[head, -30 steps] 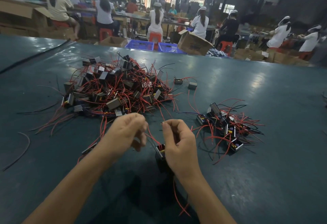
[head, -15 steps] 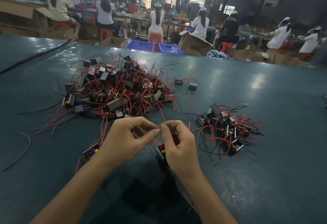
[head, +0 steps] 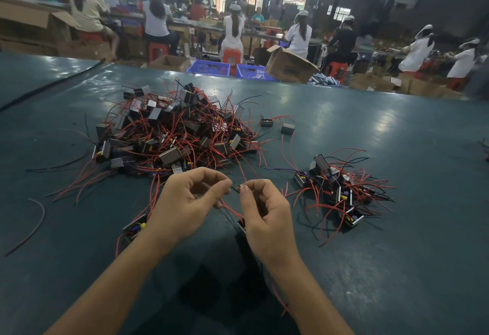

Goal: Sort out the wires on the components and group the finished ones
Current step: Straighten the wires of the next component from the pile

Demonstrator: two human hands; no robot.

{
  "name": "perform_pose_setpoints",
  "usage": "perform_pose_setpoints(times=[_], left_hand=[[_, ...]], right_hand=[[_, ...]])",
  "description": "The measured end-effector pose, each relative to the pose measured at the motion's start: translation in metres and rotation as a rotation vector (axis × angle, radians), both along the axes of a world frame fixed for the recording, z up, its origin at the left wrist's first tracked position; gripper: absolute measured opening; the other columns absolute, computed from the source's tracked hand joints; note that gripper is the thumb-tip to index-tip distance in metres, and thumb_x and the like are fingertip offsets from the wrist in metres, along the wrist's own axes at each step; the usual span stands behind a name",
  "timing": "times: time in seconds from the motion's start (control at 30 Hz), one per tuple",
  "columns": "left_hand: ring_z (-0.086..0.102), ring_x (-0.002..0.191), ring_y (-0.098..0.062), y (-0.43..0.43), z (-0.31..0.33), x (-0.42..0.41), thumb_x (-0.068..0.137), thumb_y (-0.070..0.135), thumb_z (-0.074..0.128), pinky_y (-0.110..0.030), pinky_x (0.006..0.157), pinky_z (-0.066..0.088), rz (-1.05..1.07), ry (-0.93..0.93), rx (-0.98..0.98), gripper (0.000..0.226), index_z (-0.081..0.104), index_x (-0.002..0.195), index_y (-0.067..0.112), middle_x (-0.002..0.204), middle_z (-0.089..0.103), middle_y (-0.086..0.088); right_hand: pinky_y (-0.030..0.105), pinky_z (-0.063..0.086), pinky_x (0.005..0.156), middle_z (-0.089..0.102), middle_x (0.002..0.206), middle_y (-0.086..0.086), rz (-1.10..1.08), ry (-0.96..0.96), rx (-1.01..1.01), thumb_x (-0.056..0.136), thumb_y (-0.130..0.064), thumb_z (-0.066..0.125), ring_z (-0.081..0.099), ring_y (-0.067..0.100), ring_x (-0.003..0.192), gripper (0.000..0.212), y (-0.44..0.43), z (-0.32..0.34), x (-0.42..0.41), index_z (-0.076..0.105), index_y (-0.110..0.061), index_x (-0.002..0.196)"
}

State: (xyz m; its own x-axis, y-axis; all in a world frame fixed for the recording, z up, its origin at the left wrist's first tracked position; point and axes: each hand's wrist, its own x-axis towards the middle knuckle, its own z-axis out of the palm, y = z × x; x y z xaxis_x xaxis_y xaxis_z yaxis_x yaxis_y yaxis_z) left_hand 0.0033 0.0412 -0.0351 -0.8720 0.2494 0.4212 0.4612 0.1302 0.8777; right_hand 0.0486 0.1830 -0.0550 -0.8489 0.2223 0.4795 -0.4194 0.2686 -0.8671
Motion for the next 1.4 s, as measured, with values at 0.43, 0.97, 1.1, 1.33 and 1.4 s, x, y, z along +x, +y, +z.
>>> perform_pose_setpoints(times=[0.43,0.97,1.1,1.33,1.4], left_hand=[[0.063,0.057,-0.011,-0.0026,0.0003,0.0019,0.083,0.035,0.061,-0.016,0.055,0.048,-0.034,0.187,-0.121,0.011,0.068,0.085,0.026,0.073,0.069,0.01],[0.06,0.054,-0.012,-0.0028,0.0049,0.0046,0.08,0.038,0.064,-0.02,0.051,0.047,-0.043,0.156,-0.15,0.015,0.07,0.083,0.025,0.069,0.065,0.015],[0.059,0.049,-0.005,-0.0024,0.0085,0.0031,0.075,0.04,0.065,-0.014,0.049,0.045,-0.117,-0.058,-0.093,0.019,0.071,0.076,0.022,0.062,0.067,0.006],[0.053,0.047,-0.005,-0.0049,0.0061,-0.0022,0.079,0.031,0.068,-0.016,0.042,0.041,-0.192,-0.396,0.043,0.019,0.072,0.066,0.018,0.059,0.065,0.004],[0.054,0.046,-0.005,-0.0015,0.0058,-0.0001,0.074,0.036,0.066,-0.016,0.041,0.041,-0.174,-0.299,0.064,0.019,0.07,0.075,0.017,0.058,0.065,0.004]], right_hand=[[0.019,0.038,0.049,0.055,0.06,-0.01,-0.016,-0.022,-0.014,0.094,-0.015,0.061,0.046,0.003,0.052,0.016,0.0026,0.0014,-0.0011,0.063,-0.022,0.079],[0.033,0.041,0.052,0.056,0.06,0.002,0.065,-0.046,-0.03,0.087,-0.021,0.056,0.048,0.01,0.055,0.017,0.0031,0.0042,0.0003,0.064,-0.014,0.074],[0.035,0.043,0.053,0.059,0.063,0.007,0.079,-0.018,0.016,0.089,-0.02,0.058,0.052,0.012,0.057,0.019,0.0044,0.0029,0.0008,0.066,-0.008,0.076],[0.025,0.039,0.049,0.054,0.062,-0.011,0.102,0.006,0.113,0.093,-0.02,0.059,0.046,0.006,0.053,0.015,0.0044,-0.0017,-0.0013,0.064,-0.014,0.08],[0.035,0.044,0.052,0.058,0.064,-0.003,0.101,0.006,0.081,0.093,-0.021,0.058,0.05,0.015,0.056,0.016,0.0048,-0.0015,-0.0019,0.066,-0.011,0.083]])
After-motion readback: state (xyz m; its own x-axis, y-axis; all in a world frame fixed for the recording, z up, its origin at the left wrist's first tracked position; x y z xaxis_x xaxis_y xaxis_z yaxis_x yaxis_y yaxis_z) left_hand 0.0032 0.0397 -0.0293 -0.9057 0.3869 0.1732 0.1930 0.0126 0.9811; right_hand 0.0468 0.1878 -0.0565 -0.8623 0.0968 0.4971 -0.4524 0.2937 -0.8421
